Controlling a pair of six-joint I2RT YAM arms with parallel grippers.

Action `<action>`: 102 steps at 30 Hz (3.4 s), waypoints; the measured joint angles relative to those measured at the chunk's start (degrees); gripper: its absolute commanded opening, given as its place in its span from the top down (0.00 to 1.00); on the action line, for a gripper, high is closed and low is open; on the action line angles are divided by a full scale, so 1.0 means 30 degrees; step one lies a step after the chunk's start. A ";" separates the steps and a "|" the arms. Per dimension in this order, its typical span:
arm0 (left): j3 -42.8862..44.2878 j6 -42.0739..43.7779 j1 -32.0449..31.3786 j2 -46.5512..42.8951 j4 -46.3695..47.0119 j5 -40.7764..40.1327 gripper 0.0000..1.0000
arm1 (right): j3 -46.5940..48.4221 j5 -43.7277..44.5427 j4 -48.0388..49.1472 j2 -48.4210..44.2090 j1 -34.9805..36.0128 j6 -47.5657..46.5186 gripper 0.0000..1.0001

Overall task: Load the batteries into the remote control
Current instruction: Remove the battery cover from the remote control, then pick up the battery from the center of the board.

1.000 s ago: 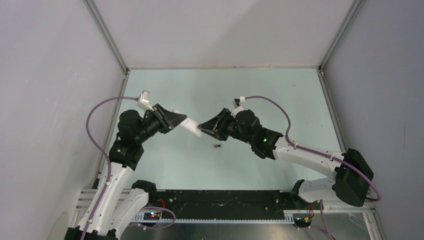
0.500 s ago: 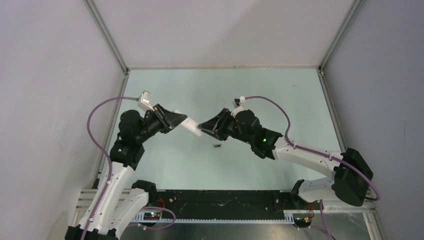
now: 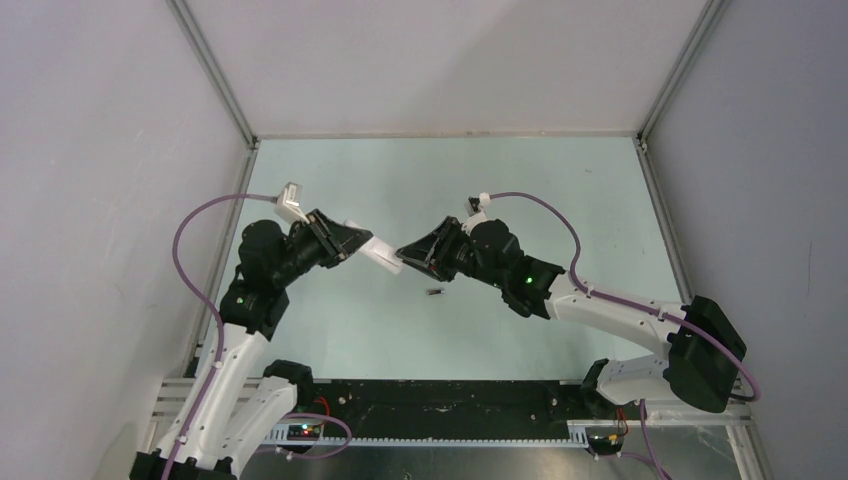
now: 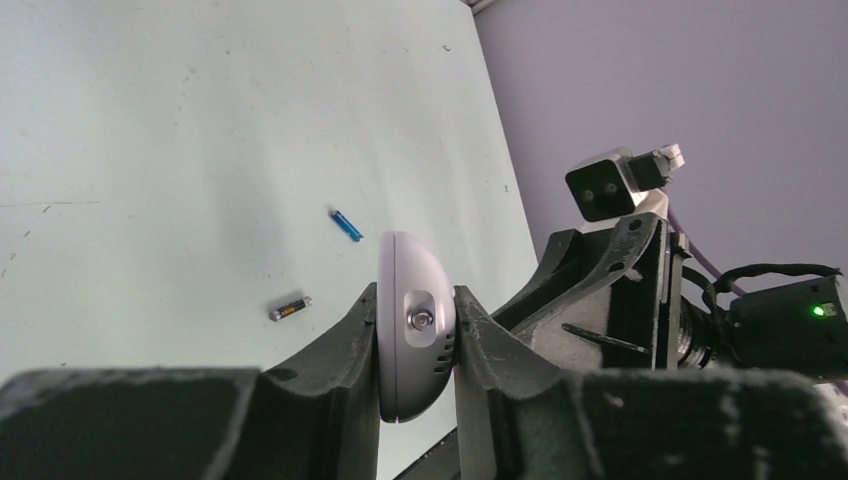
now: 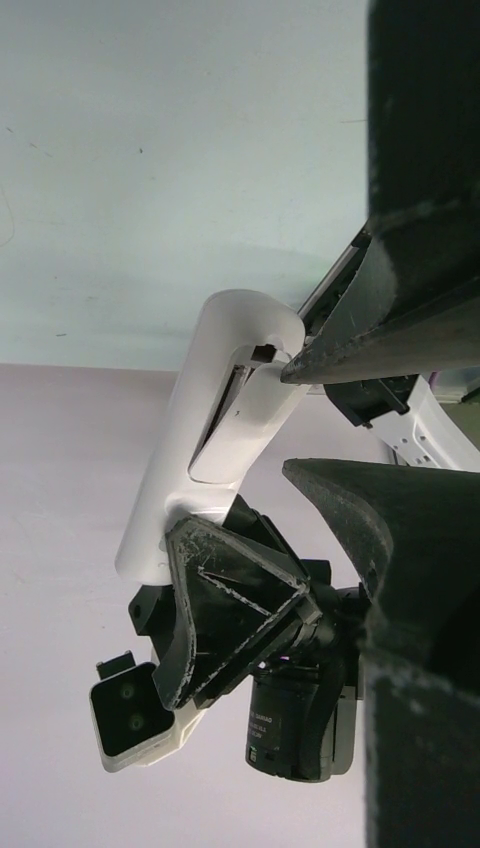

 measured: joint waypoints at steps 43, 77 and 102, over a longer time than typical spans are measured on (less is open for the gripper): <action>-0.0896 0.3351 -0.0299 0.5493 -0.1494 -0.2076 1.00 | 0.0328 -0.0299 0.1792 0.5872 -0.2827 -0.1472 0.60; -0.1144 1.3172 -0.2608 0.1239 -0.1195 1.0112 0.99 | 0.0393 -0.0823 -0.8903 -0.1180 -0.2820 -1.5212 0.50; -0.1647 0.8925 -0.2623 0.0787 -0.0415 0.2186 1.00 | 0.1683 0.2171 -0.9231 0.3045 -0.1916 -1.9941 0.48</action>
